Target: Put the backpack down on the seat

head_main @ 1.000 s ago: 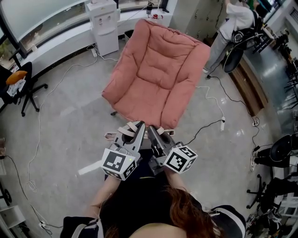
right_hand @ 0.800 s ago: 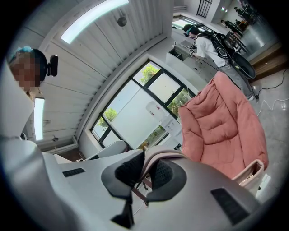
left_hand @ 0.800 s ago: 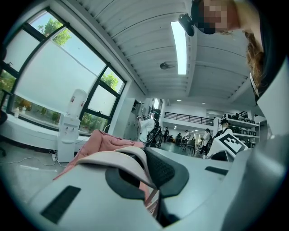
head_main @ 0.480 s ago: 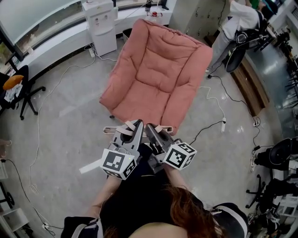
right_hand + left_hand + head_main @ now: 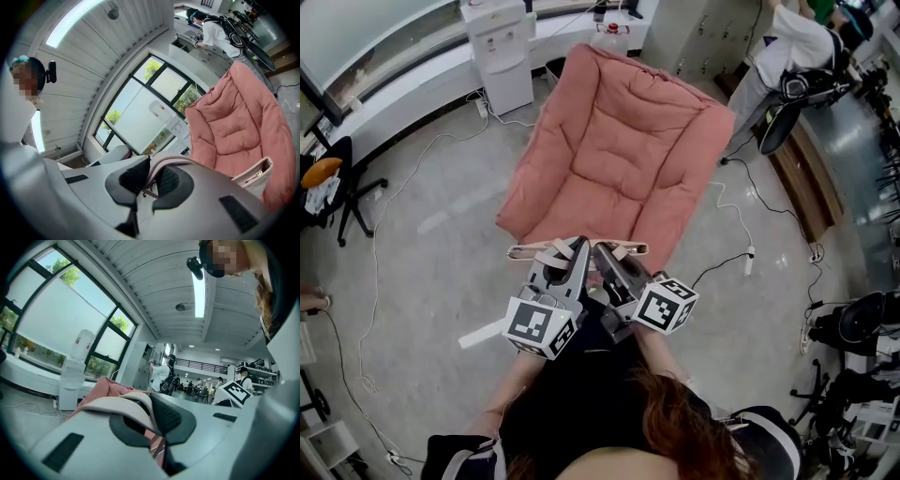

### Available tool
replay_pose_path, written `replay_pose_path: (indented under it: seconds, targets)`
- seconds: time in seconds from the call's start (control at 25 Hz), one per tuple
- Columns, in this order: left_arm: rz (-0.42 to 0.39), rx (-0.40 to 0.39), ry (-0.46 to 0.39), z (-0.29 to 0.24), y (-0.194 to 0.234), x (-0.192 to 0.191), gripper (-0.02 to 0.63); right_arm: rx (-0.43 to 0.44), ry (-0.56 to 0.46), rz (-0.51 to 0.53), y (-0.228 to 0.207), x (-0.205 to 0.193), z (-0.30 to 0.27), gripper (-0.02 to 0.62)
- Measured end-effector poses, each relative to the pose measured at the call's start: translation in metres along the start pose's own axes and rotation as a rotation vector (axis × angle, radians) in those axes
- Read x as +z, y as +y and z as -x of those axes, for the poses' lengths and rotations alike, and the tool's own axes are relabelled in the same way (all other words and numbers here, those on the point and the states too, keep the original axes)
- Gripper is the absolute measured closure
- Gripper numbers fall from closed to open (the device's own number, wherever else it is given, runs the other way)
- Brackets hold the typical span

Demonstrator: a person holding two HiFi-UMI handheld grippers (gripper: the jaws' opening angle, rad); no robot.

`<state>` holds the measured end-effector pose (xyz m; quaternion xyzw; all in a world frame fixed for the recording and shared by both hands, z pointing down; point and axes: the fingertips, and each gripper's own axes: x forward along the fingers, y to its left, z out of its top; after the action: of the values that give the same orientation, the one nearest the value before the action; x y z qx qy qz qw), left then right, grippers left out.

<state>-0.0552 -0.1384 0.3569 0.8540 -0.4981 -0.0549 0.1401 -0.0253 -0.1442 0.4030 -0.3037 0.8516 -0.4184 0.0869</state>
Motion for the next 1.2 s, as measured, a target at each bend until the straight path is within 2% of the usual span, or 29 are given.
replay_pose_path:
  seconds: [0.2,0.64,0.88,1.0,1.2]
  targets:
    - [0.006,-0.009,0.022,-0.024,0.019,0.003,0.588,0.012,0.031,-0.001,-0.013,0.016,-0.025,0.551]
    - [0.011,-0.053,0.106,-0.075,0.052,-0.013,0.588,-0.02,0.054,-0.082,-0.058,0.034,-0.06,0.551]
    - [0.024,-0.054,0.106,-0.099,0.074,-0.017,0.588,-0.016,0.07,-0.097,-0.079,0.043,-0.083,0.551]
    - [0.031,-0.055,0.1,-0.11,0.079,-0.019,0.588,0.002,0.089,-0.086,-0.089,0.049,-0.092,0.551]
    - [0.041,-0.053,0.092,-0.115,0.079,-0.018,0.588,0.087,0.167,-0.077,-0.091,0.06,-0.101,0.551]
